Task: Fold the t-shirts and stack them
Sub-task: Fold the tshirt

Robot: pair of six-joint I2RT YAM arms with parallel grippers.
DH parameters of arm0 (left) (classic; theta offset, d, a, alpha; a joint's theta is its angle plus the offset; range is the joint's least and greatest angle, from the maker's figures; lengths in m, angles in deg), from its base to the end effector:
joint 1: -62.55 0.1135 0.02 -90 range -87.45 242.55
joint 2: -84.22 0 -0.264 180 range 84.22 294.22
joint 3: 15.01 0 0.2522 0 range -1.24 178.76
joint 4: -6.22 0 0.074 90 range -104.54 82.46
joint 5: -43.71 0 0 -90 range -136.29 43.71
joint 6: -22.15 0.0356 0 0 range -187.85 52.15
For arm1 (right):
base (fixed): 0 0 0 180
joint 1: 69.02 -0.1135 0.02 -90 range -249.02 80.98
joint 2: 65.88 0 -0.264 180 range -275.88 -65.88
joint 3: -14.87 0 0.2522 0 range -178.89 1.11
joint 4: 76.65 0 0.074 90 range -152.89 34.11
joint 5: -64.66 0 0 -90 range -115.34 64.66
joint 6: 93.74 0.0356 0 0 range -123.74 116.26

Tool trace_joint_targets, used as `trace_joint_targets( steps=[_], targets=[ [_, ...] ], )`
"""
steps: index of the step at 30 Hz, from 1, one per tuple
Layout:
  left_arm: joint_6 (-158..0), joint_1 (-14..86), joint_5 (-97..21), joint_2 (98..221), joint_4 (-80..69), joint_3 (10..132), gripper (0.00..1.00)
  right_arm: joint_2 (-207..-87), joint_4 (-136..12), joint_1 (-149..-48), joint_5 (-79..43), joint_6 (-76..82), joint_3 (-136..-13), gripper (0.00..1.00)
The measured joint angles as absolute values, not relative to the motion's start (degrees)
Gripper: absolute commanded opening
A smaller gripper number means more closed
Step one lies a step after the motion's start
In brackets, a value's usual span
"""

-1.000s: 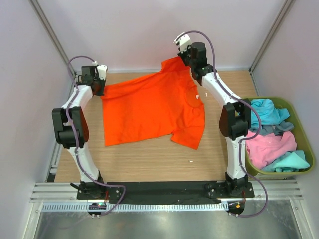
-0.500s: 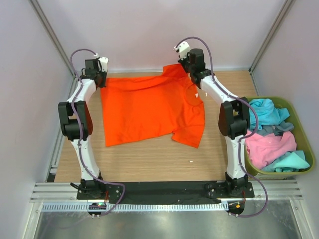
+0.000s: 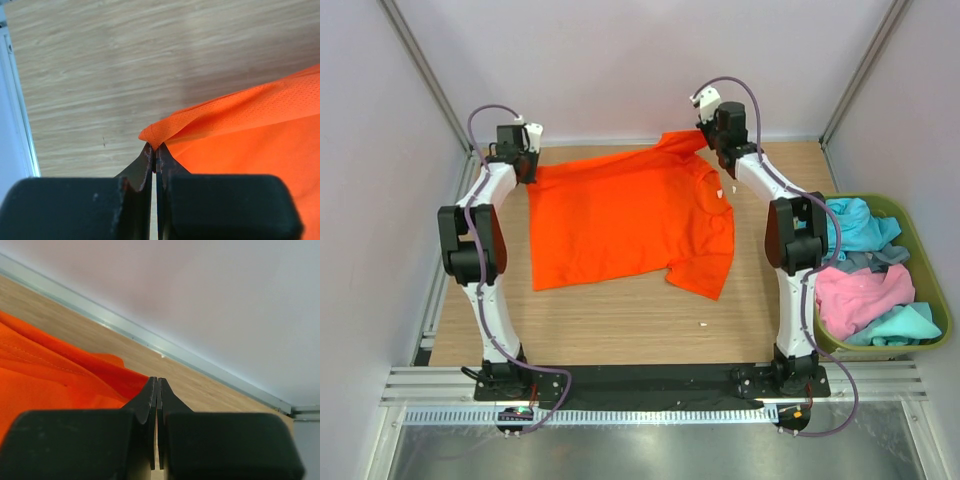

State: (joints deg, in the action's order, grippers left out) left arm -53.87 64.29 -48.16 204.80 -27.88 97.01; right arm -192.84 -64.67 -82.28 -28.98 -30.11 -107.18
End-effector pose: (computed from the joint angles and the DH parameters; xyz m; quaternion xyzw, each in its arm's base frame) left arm 0.4840 0.0159 0.2290 0.0911 0.9112 0.0697 0.3956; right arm 0.5211 0.1205 0.2710 -0.2544 0.7618 -0.0933 0.5885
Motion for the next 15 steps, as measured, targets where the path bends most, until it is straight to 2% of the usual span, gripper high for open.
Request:
trace_joint_targets(
  steps=[15],
  targets=[
    [-53.9, 64.0, -47.3, 197.9, -29.6, 91.2, 0.0, -182.4, -63.8, -82.0, -27.1, -29.9, -88.5, 0.01]
  ],
)
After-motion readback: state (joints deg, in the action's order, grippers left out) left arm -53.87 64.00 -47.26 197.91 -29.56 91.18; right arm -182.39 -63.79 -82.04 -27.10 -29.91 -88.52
